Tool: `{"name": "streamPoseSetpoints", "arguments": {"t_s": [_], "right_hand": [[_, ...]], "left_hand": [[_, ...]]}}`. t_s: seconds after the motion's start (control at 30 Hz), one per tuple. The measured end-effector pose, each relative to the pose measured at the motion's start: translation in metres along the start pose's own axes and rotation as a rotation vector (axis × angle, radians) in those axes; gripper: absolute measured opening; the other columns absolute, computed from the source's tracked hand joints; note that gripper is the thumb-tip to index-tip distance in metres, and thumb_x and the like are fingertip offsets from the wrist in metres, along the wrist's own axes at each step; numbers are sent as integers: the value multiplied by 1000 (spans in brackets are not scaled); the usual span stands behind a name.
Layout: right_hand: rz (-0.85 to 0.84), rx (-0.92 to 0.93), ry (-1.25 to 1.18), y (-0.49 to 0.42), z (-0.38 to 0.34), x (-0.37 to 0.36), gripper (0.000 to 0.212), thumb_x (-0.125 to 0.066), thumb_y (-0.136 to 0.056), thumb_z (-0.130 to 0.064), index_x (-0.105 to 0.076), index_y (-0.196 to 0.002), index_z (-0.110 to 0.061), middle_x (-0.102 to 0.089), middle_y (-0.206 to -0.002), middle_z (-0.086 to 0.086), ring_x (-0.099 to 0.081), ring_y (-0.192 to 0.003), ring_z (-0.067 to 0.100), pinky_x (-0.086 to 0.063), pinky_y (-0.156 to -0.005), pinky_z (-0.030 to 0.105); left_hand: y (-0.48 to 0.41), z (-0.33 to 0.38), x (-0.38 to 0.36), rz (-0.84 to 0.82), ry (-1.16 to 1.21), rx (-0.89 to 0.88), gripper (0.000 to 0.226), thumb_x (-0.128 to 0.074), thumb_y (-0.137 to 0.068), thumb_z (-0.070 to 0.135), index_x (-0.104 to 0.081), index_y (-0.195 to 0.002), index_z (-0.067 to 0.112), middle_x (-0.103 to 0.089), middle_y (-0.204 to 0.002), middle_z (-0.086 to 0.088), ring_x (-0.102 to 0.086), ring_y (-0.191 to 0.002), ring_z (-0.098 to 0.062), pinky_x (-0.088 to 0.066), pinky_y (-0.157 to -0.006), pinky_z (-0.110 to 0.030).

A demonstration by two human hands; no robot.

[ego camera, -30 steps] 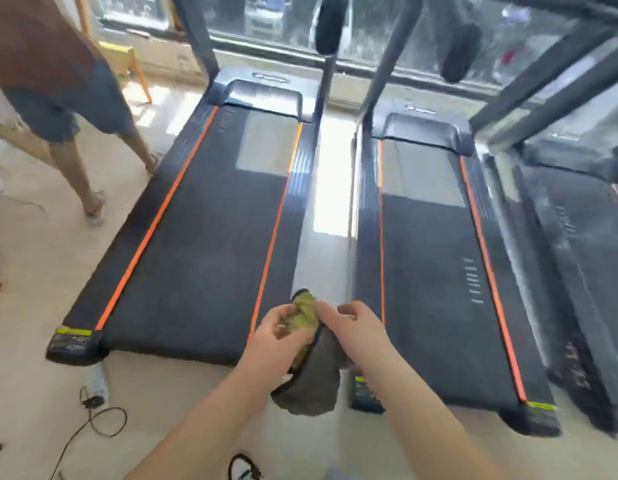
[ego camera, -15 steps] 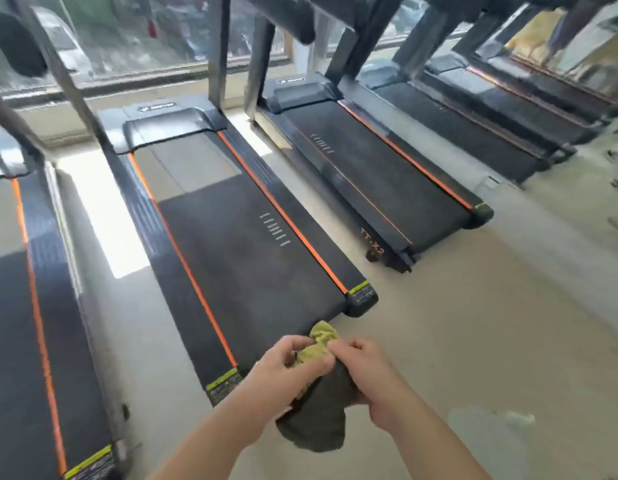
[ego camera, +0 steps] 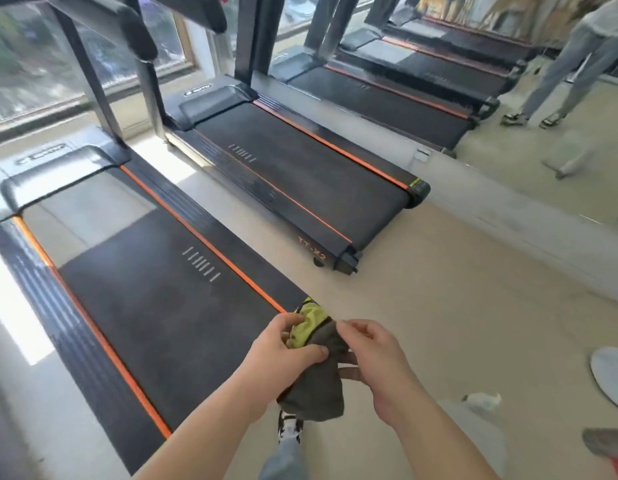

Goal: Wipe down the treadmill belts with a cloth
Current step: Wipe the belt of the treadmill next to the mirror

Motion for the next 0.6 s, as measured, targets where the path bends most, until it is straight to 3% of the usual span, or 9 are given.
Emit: {"name": "streamPoseSetpoints", "arguments": {"t_s": [0.23,0.37,0.5,0.6], "right_hand": [[38,-21,41,-110,-89,42,28,-77,-89,-36,-70,-107,-15,-75,-101,10,-76,-84,24,-60,-63,36],[88,21,67,-176,-150,67,18,-77,-90,-29,-69,-95,-13,-74,-96,11,-73,-81,24,-57,-59,33],[165,93,91,-245,-209,86,16,-79,-88,-28,-69,-88,-15,-73,-86,7,-70,-80,24,-57,-65,39],[185,167,107,-297,-250,99,13,-80,-87,-26,-69,-89,-19,-72,-87,2,-68,-79,18,-52,-62,33]], "left_hand": [[-140,88,-30,-51,-46,-1,42,-90,-65,45,-60,-91,31,-72,-98,-2,-70,-87,-18,-60,-76,-41],[-218,150,-51,-158,-131,-24,40,-86,-71,49,-64,-92,24,-73,-95,-5,-63,-77,-13,-56,-70,-34],[-294,206,-63,-196,-132,-93,33,-84,-77,48,-65,-87,22,-59,-72,7,-54,-65,-10,-49,-63,-31],[-347,244,-73,-144,-143,-119,29,-82,-80,44,-65,-83,22,-60,-70,7,-57,-65,-12,-57,-67,-40]]}}
Point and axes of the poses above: each hand's wrist, its own y-axis away from the middle knuckle, its own x-axis out of the back of the hand, z = x × y, the point moved 1 cm from there along -y, towards the middle knuckle
